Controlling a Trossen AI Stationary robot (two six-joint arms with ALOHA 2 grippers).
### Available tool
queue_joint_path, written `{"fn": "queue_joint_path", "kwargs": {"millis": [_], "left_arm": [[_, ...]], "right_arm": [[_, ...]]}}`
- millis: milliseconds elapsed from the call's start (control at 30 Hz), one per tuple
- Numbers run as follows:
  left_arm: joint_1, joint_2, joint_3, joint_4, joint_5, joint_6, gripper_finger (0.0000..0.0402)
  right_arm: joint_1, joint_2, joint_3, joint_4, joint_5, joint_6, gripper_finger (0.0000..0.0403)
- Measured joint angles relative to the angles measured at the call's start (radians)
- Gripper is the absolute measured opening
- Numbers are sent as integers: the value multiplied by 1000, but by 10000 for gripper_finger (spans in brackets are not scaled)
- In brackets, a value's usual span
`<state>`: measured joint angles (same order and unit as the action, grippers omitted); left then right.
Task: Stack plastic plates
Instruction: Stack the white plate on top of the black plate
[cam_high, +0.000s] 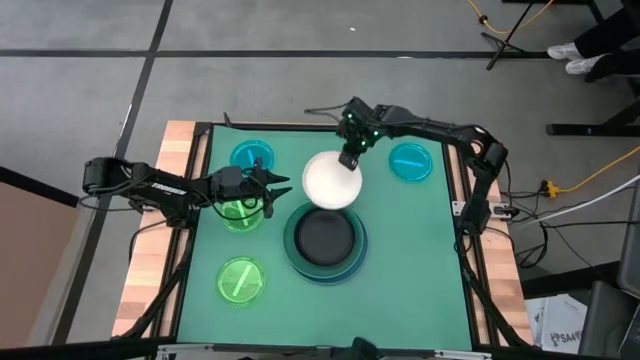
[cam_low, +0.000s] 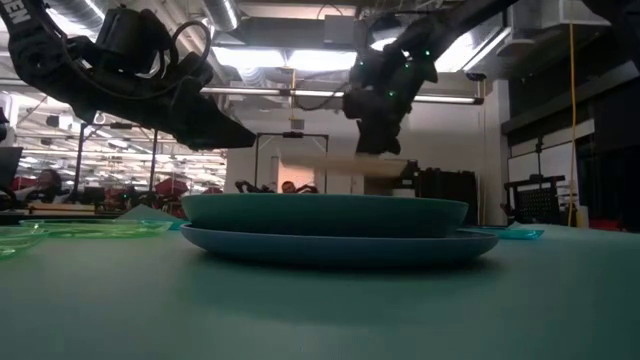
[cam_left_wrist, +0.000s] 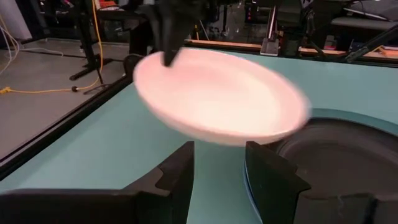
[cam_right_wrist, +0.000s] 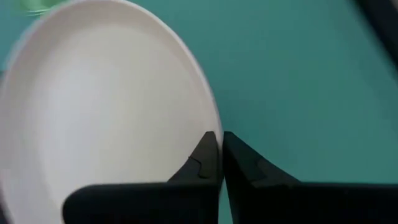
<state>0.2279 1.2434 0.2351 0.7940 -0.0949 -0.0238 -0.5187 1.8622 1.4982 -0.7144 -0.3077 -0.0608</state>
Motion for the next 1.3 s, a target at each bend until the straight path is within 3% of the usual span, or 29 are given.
{"fn": "queue_joint_path", "kwargs": {"millis": [367,667,967,1300], "left_arm": [[0,0,0,0,0,0,137],[0,0,0,4,0,0,137],[0,0,0,10,0,-1,137],[0,0,0,9,0,-2,137]], "right_arm": [[193,-1,-31,10,-18,-48,0],[310,-1,-153,158,37,-9,1],[370,8,-215,301,75,4,1],[368,8,-216,311,66,9,3]]}}
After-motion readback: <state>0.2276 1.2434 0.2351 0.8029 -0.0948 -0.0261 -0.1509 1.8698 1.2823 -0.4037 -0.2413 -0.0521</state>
